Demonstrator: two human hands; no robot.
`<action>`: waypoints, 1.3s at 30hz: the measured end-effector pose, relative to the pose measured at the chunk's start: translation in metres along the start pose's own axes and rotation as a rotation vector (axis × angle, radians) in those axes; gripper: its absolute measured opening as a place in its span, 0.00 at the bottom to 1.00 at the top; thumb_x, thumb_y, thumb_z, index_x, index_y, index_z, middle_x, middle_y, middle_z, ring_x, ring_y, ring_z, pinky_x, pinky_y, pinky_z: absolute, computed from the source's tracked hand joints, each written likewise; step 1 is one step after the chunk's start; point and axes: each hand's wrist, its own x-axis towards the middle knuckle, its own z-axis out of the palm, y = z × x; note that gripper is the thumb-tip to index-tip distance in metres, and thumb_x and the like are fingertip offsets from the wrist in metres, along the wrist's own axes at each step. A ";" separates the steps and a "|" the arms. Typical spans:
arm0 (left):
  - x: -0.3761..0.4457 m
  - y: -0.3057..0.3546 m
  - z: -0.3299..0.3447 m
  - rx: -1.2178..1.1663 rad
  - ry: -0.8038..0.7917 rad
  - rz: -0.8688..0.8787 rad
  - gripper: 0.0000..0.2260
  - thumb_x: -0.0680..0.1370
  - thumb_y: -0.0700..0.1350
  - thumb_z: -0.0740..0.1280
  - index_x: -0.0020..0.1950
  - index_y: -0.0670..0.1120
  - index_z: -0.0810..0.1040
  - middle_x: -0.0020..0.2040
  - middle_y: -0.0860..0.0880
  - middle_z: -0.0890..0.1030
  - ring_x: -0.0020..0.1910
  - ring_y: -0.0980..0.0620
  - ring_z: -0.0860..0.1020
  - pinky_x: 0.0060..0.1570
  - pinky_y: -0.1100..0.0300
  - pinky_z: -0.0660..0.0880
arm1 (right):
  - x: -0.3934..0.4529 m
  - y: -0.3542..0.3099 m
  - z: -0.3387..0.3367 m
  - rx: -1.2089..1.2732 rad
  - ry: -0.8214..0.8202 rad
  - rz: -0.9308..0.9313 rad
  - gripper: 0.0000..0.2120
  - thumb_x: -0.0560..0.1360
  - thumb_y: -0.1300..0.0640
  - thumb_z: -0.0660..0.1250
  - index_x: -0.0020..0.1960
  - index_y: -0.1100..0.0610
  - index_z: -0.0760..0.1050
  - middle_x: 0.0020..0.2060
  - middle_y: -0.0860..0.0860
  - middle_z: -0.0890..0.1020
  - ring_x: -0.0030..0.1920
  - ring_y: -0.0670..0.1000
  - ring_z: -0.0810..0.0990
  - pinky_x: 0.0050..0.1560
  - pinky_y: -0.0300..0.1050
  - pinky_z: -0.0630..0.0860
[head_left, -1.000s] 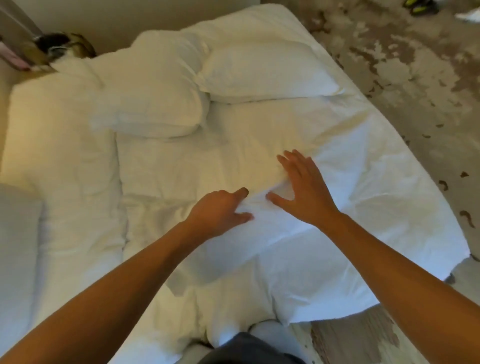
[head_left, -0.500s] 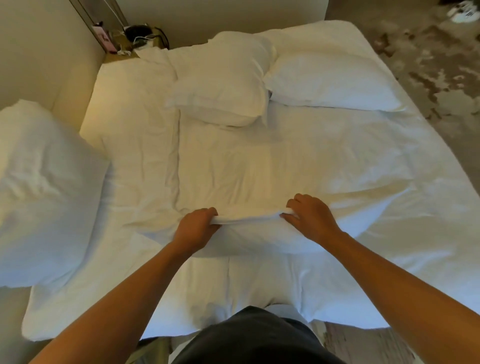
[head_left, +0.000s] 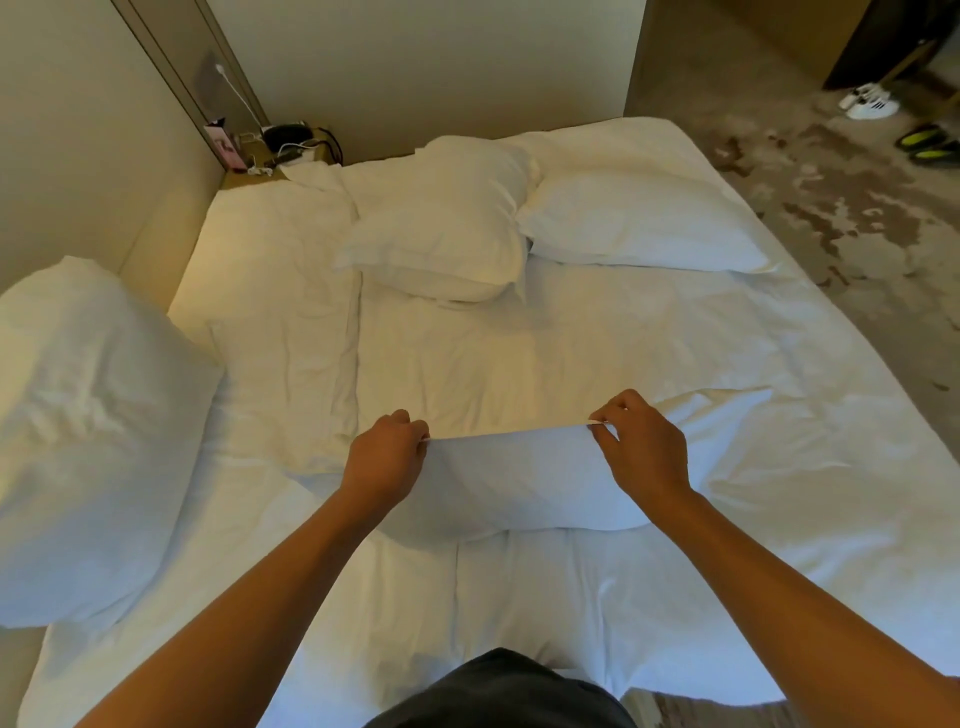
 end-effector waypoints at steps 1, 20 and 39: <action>0.001 0.000 -0.002 0.024 0.006 0.002 0.11 0.83 0.46 0.61 0.52 0.47 0.82 0.44 0.49 0.77 0.43 0.48 0.77 0.37 0.54 0.75 | 0.000 0.000 0.000 0.014 -0.002 0.014 0.07 0.82 0.50 0.69 0.52 0.52 0.84 0.51 0.44 0.82 0.40 0.49 0.82 0.38 0.45 0.78; -0.001 -0.018 0.019 -0.355 -0.217 -0.104 0.10 0.82 0.50 0.64 0.61 0.50 0.78 0.47 0.45 0.85 0.47 0.44 0.81 0.46 0.54 0.77 | 0.013 0.027 0.014 0.082 -0.221 -0.108 0.16 0.86 0.44 0.58 0.42 0.52 0.64 0.29 0.48 0.72 0.29 0.53 0.75 0.31 0.52 0.74; 0.003 -0.029 0.020 -0.287 -0.178 -0.120 0.14 0.85 0.44 0.56 0.41 0.44 0.73 0.37 0.44 0.80 0.37 0.43 0.77 0.37 0.54 0.69 | 0.014 0.021 0.017 0.137 -0.240 0.080 0.10 0.85 0.51 0.62 0.46 0.53 0.72 0.32 0.49 0.79 0.33 0.51 0.80 0.35 0.48 0.77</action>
